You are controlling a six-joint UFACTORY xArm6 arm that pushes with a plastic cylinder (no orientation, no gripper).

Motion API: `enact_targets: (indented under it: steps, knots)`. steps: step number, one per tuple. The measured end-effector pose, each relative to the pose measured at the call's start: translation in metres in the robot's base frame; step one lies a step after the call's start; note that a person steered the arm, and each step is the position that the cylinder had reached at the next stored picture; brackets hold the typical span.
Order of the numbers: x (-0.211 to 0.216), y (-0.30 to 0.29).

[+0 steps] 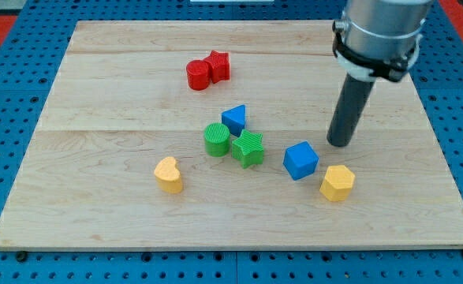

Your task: Push the blue cube closely to the blue triangle

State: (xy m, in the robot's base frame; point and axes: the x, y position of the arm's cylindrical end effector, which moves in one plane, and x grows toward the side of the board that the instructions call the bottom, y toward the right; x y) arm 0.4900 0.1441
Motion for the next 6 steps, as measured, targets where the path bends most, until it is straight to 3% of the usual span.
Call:
enact_targets:
  steps: [1, 3, 4, 6]
  knots:
    - [0.034, 0.000]
    - [0.030, -0.074]
    - [0.035, -0.083]
    - [0.000, -0.101]
